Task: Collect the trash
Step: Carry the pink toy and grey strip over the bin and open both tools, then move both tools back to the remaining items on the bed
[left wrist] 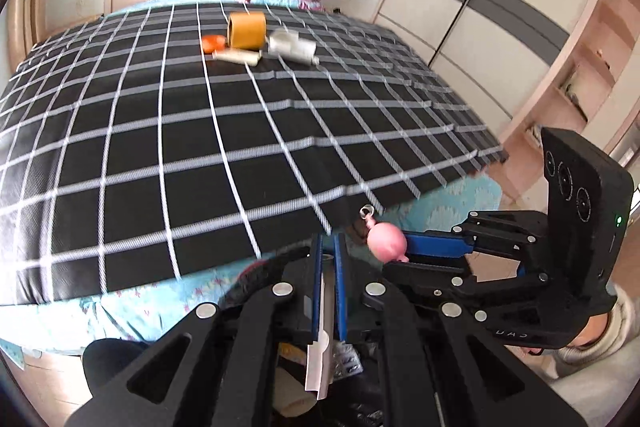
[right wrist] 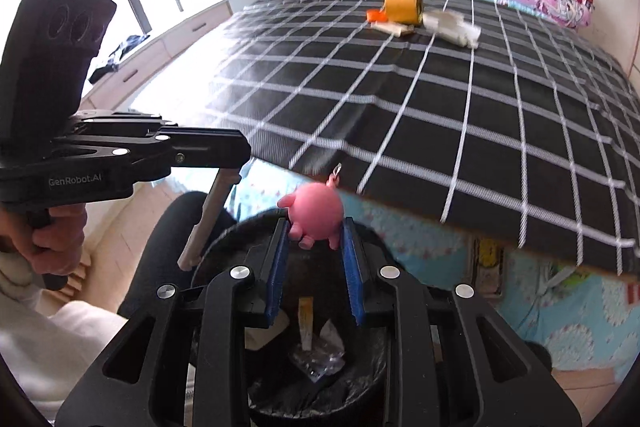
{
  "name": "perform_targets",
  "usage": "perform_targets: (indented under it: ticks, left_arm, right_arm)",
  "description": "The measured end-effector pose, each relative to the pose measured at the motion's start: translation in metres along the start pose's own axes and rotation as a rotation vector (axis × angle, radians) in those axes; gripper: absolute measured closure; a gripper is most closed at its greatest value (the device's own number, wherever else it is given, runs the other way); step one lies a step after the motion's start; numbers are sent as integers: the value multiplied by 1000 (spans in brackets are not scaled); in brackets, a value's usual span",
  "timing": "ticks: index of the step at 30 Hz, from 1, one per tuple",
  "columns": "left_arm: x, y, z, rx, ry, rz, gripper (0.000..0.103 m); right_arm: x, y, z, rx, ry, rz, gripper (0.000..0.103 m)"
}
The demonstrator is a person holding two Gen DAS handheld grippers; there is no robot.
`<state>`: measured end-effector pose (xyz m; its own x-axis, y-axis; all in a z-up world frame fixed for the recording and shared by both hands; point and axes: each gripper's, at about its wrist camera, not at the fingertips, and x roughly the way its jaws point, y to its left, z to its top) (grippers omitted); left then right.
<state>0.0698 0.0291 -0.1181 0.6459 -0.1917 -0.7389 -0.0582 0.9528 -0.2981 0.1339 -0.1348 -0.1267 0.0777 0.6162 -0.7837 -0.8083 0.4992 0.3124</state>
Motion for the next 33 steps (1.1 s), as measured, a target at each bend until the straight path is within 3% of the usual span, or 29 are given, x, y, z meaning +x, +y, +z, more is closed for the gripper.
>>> perform_targets:
  ticks: [4,14,25,26,28,29,30,33]
  left_arm:
    - [15,0,-18,23,45,-2,97]
    - [50,12,-50,1,161,-24,97]
    - [44,4,-45,17,168,-34,96]
    - [40,3,-44,20,162,-34,92]
    - [35,1,-41,24,147,-29,73]
    - [30,-1,-39,29,129,-23,56]
    - [26,-2,-37,34,110,-23,51]
    - [15,-5,-31,46,85,-31,51]
  right_arm:
    - [16,3,-21,13,58,22,92]
    - [38,2,-41,49,129,50,92]
    - [34,-7,-34,67,117,48,92]
    - [33,-9,-34,68,114,46,92]
    - [28,-11,-32,72,105,40,92]
    - [26,-11,-31,73,101,39,92]
    - [23,-12,-30,73,94,36,92]
    - [15,-14,-25,71,79,31,91]
